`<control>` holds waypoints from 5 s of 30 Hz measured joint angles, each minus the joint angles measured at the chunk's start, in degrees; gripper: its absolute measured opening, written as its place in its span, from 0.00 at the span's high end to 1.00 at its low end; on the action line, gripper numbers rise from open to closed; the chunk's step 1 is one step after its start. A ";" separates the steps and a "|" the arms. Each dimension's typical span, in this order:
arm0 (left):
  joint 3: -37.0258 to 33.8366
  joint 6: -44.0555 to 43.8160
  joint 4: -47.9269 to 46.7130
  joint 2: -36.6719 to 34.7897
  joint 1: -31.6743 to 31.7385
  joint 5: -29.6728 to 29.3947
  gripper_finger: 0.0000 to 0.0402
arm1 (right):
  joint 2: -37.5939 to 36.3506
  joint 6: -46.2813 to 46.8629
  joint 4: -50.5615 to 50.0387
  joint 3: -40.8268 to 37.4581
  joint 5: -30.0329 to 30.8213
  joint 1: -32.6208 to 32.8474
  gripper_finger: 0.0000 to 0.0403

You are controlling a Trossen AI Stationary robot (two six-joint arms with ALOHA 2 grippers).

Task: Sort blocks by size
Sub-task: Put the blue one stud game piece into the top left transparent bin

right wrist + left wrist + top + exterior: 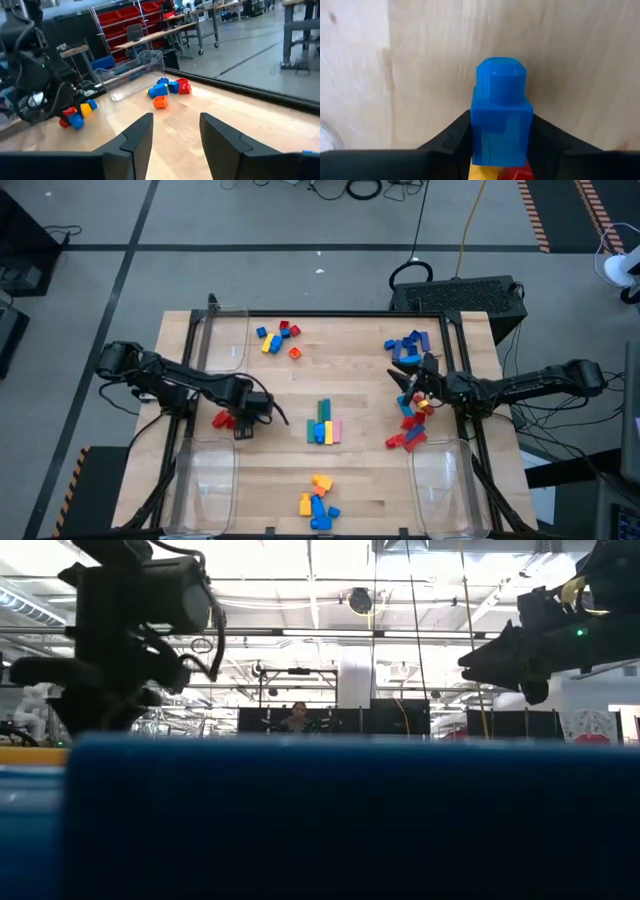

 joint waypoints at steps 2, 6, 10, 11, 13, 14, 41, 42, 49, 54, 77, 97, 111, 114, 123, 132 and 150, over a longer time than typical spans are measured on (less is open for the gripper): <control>1.39 0.00 0.24 0.00 0.02 -2.49 0.64 | -0.02 -3.62 -0.93 0.00 -1.63 0.04 0.65; 3.92 -1.49 -0.02 -0.31 0.06 -7.81 0.64 | 0.41 -7.15 -3.03 0.00 -2.93 0.18 0.65; 7.12 -6.23 -2.39 -0.98 0.74 -9.02 0.64 | 0.68 0.55 -1.37 0.00 -1.62 0.17 0.65; 8.18 -7.30 -4.18 -1.18 0.85 -9.12 0.64 | 0.68 1.99 -1.07 0.00 -2.50 0.17 0.65; 10.47 -8.82 -7.72 -1.70 1.01 -10.05 0.64 | 0.70 3.35 -0.71 0.00 -4.90 0.17 0.65; 11.46 -9.62 -9.33 -1.97 1.03 -11.04 0.64 | 0.68 4.19 -0.48 0.00 -5.97 0.21 0.65; 14.53 -13.09 -22.20 -13.99 35.86 -23.13 0.64 | 1.99 -12.55 -7.21 8.34 -4.44 1.39 0.65; 14.53 -13.08 -22.07 -13.20 36.96 -22.66 0.64 | 2.52 -13.15 -9.45 9.99 -4.50 0.59 0.65; 13.44 -9.77 -16.61 -9.88 40.44 -17.47 0.64 | 9.25 -14.69 -14.37 16.38 -5.16 -3.44 0.65; 11.78 -8.70 -12.25 -9.81 42.67 -13.17 0.64 | 13.20 -11.67 -14.59 18.57 -11.78 -4.98 0.65; 7.12 0.63 -5.19 -9.81 56.31 -13.17 0.42 | 20.35 -9.02 -12.89 19.15 -13.60 -5.49 0.65; 15.48 4.60 11.91 -8.68 49.87 -4.04 0.41 | 20.35 -9.00 -11.29 19.15 -13.56 -5.49 0.65; 22.70 1.33 12.17 9.78 44.88 -0.10 0.41 | 20.35 -10.30 -9.98 19.15 -13.56 -5.49 0.65; 23.41 0.05 12.15 12.40 44.35 0.05 0.41 | 20.35 -10.90 -9.94 19.15 -13.56 -5.49 0.65; 23.47 -1.51 12.02 17.62 44.09 0.09 0.41 | 20.35 -12.32 -9.76 19.15 -13.56 -5.49 0.65; 23.55 -1.58 12.20 21.11 43.46 -3.47 0.41 | 20.35 -13.92 -8.20 19.15 -13.56 -7.16 0.65; 23.51 -1.38 11.74 23.21 42.19 -4.84 0.58 | 20.35 -15.41 -8.10 19.15 -13.60 -8.64 0.65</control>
